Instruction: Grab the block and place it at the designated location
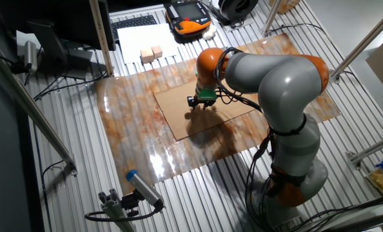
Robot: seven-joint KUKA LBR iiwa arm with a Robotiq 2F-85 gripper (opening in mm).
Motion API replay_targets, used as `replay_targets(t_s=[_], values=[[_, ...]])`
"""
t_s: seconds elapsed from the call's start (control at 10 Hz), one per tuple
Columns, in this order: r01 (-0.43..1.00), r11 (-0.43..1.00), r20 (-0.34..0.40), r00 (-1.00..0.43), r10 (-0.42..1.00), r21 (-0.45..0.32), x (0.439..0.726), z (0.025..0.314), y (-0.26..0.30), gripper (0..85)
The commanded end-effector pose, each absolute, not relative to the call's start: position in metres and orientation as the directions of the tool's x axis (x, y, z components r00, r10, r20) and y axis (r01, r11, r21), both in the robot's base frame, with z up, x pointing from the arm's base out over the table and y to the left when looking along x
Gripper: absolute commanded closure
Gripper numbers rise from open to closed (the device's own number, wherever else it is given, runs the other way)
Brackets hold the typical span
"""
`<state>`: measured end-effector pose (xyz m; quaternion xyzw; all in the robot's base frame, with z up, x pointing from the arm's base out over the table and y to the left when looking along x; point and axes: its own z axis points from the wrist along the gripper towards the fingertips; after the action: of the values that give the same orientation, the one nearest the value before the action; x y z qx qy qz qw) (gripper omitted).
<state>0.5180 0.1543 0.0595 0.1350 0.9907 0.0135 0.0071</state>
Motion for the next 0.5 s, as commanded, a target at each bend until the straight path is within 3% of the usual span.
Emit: replay_targets(t_s=[0.0,0.3,0.4], values=[[0.264,0.964,-0.006,-0.964,0.265,0.03,0.518,0.062,0.153,34.0],[0.259,0.964,0.03,-0.966,0.257,0.06,0.523,0.094,0.154,34.0],[0.235,0.97,0.041,-0.972,0.233,0.056,0.527,0.105,0.156,51.0]])
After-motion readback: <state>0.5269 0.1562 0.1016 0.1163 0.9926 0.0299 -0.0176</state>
